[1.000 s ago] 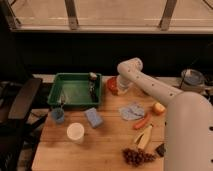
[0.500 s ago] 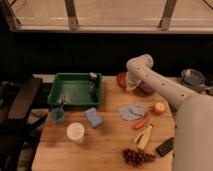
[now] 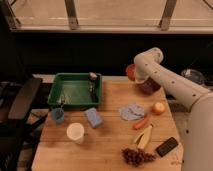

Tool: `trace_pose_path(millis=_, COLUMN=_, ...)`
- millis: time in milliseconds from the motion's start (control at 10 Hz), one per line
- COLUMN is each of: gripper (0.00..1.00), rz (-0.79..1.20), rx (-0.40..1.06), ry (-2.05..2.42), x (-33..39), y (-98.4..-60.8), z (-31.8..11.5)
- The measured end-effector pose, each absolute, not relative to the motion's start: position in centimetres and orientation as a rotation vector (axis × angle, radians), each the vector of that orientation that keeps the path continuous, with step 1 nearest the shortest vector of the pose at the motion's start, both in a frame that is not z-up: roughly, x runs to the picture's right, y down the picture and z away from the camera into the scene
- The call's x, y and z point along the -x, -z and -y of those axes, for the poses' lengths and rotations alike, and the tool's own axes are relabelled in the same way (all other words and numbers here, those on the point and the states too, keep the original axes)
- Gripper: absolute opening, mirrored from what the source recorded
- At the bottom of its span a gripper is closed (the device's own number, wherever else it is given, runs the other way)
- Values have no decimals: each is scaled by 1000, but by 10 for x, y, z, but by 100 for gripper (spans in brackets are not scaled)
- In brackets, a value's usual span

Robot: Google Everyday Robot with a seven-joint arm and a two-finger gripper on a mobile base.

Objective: Stack bowls on top of each other

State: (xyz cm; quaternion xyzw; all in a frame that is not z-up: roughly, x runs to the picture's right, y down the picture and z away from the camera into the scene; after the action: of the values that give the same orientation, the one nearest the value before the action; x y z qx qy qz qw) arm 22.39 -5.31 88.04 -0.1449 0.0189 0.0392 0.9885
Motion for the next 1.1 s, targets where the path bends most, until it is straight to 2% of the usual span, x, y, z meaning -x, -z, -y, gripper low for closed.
trace_pose_path(millis=200, gripper=0, rz=-66, rx=264, ry=-122, x=-240, y=-869, z=61)
trace_pose_path(millis=300, gripper=6, rz=-81, rx=261, ry=-147, x=-255, y=-867, z=59)
trace_pose_path(millis=500, gripper=23, rz=-90, rx=272, ry=-174, x=-263, y=-867, z=53)
trace_pose_path(millis=700, gripper=46, rz=-98, rx=296, ry=-199, x=-272, y=-874, z=43)
trace_pose_path(millis=1000, gripper=74, rz=-106, rx=317, ry=-232, x=-280, y=-884, z=33)
trace_pose_path(millis=1100, gripper=79, rz=-109, rx=323, ry=-244, x=-282, y=-888, z=30)
